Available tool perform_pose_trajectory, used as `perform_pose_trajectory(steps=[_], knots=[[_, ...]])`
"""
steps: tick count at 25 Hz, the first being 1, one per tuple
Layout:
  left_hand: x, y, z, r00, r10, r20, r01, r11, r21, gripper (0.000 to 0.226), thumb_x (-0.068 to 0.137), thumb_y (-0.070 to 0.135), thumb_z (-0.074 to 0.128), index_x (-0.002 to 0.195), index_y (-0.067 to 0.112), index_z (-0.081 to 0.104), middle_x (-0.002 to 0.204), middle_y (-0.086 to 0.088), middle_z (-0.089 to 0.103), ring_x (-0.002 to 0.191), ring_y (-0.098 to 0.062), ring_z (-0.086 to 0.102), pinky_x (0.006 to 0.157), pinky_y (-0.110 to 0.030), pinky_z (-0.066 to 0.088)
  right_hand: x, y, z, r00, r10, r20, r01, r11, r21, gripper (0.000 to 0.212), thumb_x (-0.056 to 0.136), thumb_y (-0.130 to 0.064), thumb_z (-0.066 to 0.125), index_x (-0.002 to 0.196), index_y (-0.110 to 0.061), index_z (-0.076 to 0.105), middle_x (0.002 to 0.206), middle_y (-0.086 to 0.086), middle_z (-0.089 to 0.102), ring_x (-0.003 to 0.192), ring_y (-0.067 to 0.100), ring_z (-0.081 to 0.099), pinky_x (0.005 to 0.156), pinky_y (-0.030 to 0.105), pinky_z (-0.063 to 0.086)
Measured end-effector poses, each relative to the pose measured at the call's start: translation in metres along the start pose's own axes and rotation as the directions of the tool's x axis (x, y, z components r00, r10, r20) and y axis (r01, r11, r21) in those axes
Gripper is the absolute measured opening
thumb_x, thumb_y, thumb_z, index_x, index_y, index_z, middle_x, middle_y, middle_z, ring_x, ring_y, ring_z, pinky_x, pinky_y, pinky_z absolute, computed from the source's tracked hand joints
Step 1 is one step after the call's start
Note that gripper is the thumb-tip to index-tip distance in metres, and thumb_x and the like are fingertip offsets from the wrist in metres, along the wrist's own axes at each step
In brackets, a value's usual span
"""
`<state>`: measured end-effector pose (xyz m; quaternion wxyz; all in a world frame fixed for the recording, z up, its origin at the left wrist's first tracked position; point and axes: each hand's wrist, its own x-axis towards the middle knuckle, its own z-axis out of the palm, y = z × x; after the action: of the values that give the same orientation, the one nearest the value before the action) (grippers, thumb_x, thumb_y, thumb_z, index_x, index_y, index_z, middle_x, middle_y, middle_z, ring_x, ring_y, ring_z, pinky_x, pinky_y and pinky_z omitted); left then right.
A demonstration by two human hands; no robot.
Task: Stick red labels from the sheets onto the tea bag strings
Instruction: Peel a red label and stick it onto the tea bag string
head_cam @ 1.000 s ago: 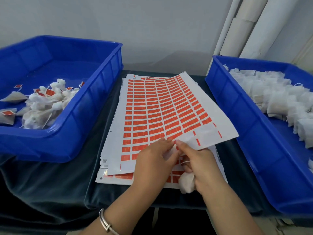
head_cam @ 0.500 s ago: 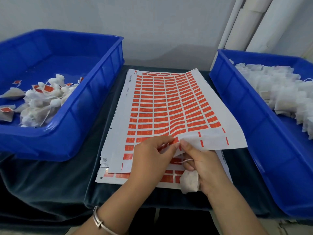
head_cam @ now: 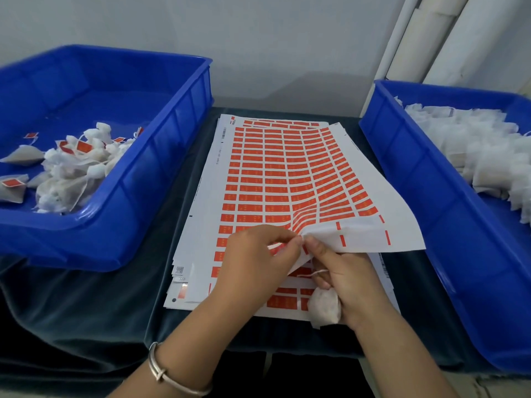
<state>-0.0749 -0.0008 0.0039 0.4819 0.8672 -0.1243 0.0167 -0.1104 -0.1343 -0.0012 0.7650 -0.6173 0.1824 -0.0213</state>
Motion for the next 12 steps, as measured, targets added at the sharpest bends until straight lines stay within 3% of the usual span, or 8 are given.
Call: perform_pose_trajectory(steps=[3,5,8,12], knots=[[0.004,-0.001,0.001,0.984,-0.178,-0.021,0.174,0.977,-0.121,0.012,0.086,0.037,0.062,0.074,0.04,0.059,0.075,0.028,0.059,0.073,0.009,0.057,0.045,-0.002,0.038,-0.002,-0.002,0.003,1.0,-0.001,-0.008,0.001,1.0,-0.013,0.04,0.063,-0.039,0.074,0.101,-0.03,0.067,0.082,-0.004,0.073,0.048,0.002,0.054,0.039,0.018,0.039],[0.008,-0.001,0.001,0.95,-0.307,-0.057,0.288,0.933,-0.215,0.013,0.089,0.037,0.058,0.076,0.036,0.058,0.081,0.021,0.061,0.072,-0.001,0.059,0.047,-0.005,0.038,-0.003,-0.004,0.003,1.0,-0.002,-0.023,0.002,1.0,-0.021,0.038,0.065,-0.038,0.074,0.101,-0.029,0.067,0.086,-0.003,0.074,0.048,0.001,0.056,0.039,0.016,0.039],[0.014,-0.002,0.001,0.857,-0.511,-0.058,0.427,0.77,-0.475,0.013,0.092,0.04,0.052,0.084,0.034,0.06,0.082,0.017,0.065,0.069,-0.007,0.065,0.05,-0.014,0.047,-0.005,-0.008,0.001,0.998,0.021,-0.058,-0.024,0.999,-0.047,0.029,0.076,-0.031,0.072,0.103,-0.021,0.067,0.084,-0.003,0.074,0.045,0.0,0.055,0.04,0.014,0.04],[0.019,-0.004,-0.002,0.761,-0.648,-0.024,0.464,0.57,-0.678,0.017,0.093,0.045,0.049,0.083,0.035,0.059,0.07,0.017,0.069,0.062,-0.006,0.069,0.049,-0.023,0.053,-0.009,-0.014,-0.005,0.984,0.105,-0.143,-0.123,0.985,-0.123,0.013,0.085,-0.034,0.065,0.095,-0.026,0.065,0.074,-0.007,0.072,0.048,0.004,0.056,0.04,0.015,0.039]])
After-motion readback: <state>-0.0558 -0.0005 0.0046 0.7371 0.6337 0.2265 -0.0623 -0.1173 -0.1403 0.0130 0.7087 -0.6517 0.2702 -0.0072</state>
